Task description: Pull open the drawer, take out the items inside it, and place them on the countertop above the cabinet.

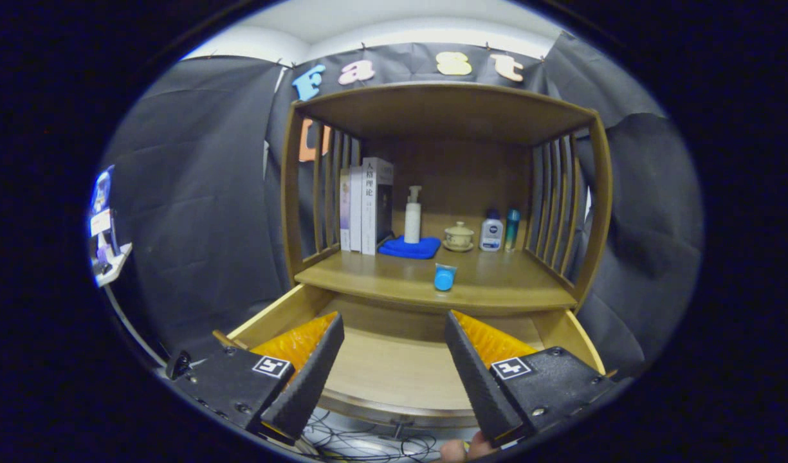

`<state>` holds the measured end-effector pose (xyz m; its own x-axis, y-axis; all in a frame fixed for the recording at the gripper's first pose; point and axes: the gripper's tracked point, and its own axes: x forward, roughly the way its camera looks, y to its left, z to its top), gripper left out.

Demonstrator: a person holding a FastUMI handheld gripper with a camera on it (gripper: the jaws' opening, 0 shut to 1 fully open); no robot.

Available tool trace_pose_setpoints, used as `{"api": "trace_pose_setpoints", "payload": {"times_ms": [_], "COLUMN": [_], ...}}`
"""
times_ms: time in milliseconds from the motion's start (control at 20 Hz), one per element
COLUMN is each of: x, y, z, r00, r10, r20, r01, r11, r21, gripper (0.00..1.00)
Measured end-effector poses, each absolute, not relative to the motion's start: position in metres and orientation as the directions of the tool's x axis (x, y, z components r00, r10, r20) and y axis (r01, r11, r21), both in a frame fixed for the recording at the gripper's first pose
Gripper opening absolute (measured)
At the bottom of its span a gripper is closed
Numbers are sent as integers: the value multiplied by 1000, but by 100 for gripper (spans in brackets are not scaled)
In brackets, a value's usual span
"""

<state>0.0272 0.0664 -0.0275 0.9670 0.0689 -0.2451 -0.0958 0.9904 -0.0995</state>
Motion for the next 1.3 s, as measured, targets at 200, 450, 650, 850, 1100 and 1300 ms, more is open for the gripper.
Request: {"api": "trace_pose_setpoints", "payload": {"times_ms": [200,450,650,850,1100,1300], "x": [0,-27,-38,-41,-36,-30], "y": [59,50,51,49,41,38], "z": [-50,-76,-103,-134,-164,-174], "r00": [982,991,986,976,962,959], "r10": [30,-18,-25,-51,-73,-73], "r20": [-187,-130,-163,-211,-263,-274], "r01": [-48,6,10,38,60,59], "r11": [995,996,996,997,997,997], "r21": [-90,-93,-91,-64,-56,-58], "gripper": [99,99,99,99,99,99]}}
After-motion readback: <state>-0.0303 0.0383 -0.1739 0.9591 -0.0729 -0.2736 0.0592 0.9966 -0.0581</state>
